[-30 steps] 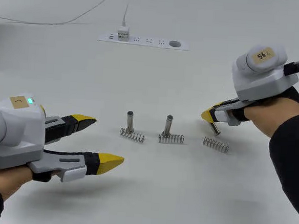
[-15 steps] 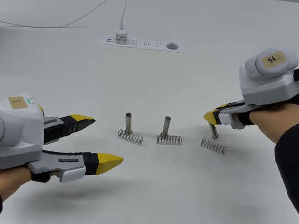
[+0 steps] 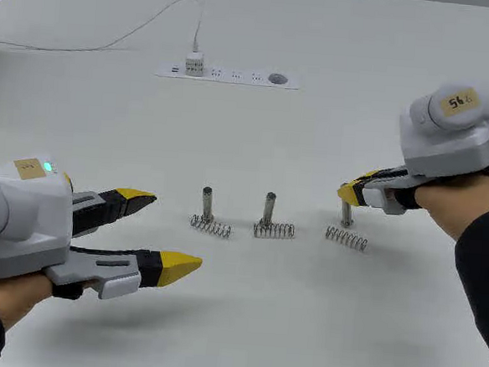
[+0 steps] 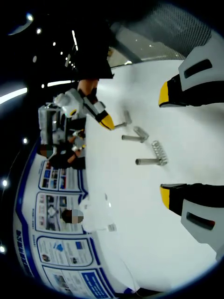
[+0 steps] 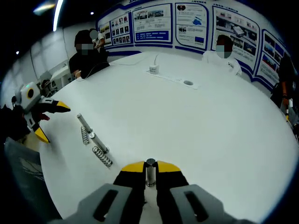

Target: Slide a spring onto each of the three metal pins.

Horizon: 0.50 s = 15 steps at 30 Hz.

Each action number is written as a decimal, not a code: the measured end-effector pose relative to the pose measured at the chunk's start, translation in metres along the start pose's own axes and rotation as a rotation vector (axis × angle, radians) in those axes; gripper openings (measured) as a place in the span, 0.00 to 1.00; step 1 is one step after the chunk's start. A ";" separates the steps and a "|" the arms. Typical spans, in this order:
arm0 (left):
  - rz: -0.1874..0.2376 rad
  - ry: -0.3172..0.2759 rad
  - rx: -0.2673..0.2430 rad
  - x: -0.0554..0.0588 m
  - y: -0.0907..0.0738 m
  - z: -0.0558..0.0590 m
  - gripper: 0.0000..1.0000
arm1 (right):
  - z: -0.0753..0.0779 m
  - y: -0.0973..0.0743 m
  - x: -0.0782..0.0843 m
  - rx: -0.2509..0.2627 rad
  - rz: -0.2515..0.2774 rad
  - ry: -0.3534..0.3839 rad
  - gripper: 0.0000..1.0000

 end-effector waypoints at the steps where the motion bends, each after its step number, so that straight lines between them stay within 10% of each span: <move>1: 0.000 0.002 0.000 0.000 0.000 0.000 0.68 | 0.000 -0.001 0.001 0.000 0.002 0.000 0.09; 15: -0.003 0.009 -0.001 -0.001 -0.003 0.001 0.68 | -0.002 -0.010 0.009 -0.002 0.010 -0.002 0.09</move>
Point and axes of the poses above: the centre of the closed fingertips' face, and the gripper's own axes: y roughly forward along the fingers, z roughly to its right, x roughly out of its underside, the point moved 5 cm from there along -y, roughly backward along the fingers, and after that the axes turned 10 degrees about y, right-handed, at the moved point
